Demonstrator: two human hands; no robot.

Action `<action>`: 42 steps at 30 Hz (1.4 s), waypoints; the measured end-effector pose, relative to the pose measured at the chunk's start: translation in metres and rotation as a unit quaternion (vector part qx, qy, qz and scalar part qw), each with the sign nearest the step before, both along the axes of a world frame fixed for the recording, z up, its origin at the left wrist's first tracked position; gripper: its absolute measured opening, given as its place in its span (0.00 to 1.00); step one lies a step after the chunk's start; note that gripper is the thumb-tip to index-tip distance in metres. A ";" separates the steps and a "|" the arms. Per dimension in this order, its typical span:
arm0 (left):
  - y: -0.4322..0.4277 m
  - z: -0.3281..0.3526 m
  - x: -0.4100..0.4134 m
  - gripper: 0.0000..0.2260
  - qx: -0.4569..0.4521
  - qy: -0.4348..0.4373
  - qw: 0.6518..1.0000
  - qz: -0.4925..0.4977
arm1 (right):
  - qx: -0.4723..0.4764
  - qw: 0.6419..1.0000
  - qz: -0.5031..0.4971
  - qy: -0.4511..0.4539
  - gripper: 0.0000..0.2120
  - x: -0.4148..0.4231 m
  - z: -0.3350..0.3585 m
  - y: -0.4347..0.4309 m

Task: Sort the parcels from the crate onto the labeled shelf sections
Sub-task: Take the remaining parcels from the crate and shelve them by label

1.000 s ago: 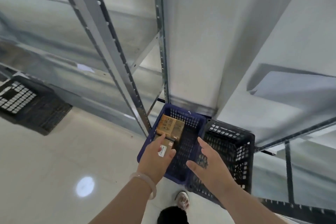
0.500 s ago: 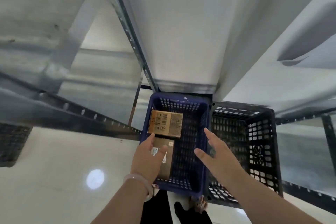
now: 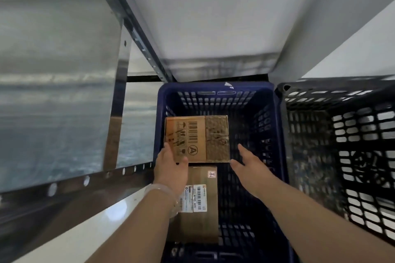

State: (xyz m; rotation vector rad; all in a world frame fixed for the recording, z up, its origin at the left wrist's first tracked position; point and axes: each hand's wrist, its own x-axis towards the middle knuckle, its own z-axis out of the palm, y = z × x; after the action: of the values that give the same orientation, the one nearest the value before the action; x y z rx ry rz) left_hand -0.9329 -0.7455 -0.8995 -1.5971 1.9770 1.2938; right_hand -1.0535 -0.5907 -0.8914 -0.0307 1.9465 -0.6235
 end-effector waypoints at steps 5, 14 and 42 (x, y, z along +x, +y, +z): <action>-0.007 -0.025 0.000 0.32 0.009 -0.015 0.997 0.074 | -0.022 0.997 -0.054 -0.041 0.30 0.006 -0.032 -0.021; 0.009 0.099 -0.011 0.24 0.063 0.081 0.994 0.036 | -0.082 0.983 -0.166 0.006 0.26 0.005 0.097 0.015; 0.085 0.726 -0.049 0.14 -0.338 0.294 0.852 -0.272 | -0.368 0.897 -0.085 0.229 0.30 -0.027 0.663 0.148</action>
State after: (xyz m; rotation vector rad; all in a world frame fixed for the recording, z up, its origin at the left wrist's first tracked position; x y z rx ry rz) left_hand -0.9820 -0.6604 -0.1734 -0.7021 3.2200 0.9519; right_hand -1.0805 -0.4429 -0.2284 -0.5260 2.0463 -1.5591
